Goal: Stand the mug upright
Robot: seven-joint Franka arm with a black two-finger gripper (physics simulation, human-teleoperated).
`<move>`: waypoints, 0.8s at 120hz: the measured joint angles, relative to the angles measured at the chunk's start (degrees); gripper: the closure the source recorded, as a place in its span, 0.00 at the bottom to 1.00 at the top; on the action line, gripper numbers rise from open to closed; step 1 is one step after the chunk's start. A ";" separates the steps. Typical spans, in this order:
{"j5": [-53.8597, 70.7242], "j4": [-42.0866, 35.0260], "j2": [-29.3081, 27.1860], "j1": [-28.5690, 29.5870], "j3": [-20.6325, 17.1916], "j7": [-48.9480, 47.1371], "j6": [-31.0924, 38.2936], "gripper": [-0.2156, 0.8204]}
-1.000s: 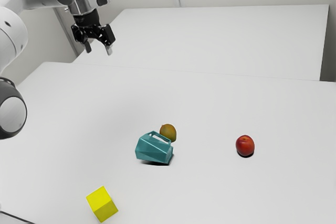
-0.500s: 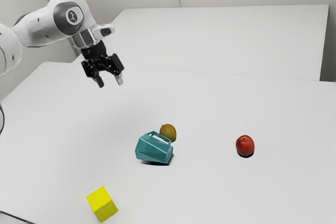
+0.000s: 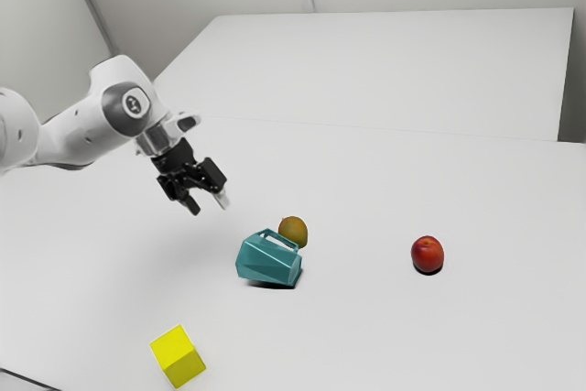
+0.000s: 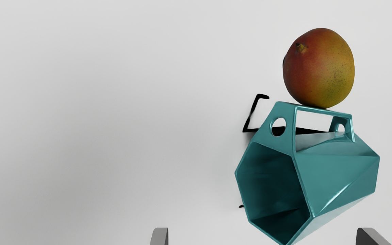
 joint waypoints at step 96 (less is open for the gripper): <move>-22.37 -9.50 2.41 -1.81 -0.25 21.13 3.59 0.21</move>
